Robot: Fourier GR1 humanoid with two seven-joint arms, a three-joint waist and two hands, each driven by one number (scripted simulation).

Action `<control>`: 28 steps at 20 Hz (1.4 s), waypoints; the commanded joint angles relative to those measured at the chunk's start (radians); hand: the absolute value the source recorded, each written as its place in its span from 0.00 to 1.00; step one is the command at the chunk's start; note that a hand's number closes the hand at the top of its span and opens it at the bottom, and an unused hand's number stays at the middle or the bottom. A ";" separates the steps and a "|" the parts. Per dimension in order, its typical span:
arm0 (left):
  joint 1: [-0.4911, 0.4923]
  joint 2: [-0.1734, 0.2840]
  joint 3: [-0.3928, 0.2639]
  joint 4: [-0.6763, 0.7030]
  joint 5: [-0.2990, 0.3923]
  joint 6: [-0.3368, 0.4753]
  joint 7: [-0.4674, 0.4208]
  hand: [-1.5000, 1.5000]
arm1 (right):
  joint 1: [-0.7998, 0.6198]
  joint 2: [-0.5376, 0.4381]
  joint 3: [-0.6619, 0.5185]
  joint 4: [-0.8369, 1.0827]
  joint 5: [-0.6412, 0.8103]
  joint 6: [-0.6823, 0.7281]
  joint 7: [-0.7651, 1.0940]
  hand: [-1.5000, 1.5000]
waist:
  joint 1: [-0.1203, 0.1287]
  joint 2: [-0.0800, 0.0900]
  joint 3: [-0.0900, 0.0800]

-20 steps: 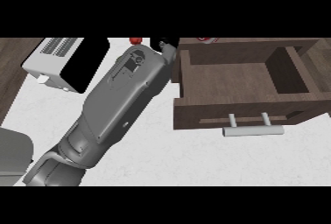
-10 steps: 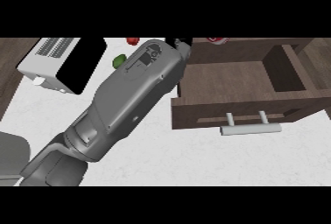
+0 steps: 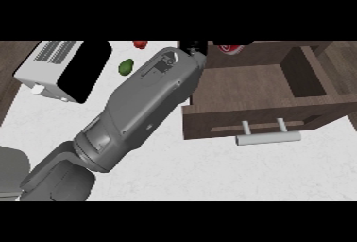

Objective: Pick up the can, place it into the drawer and close the drawer

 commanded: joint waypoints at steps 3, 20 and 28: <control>-0.035 0.000 -0.056 0.081 0.050 0.012 -0.022 0.00 | 0.003 0.006 -0.009 -0.008 -0.014 0.002 0.001 0.00 | -0.015 0.004 0.000; 0.006 0.000 -0.181 0.027 0.207 0.167 -0.110 0.00 | -0.065 -0.038 0.003 0.021 0.001 -0.023 0.044 0.00 | -0.027 0.006 0.001; 0.043 0.000 -0.172 0.028 0.246 0.112 -0.204 0.00 | -0.112 -0.051 0.033 -0.134 0.268 0.062 -0.124 0.00 | -0.009 0.008 0.000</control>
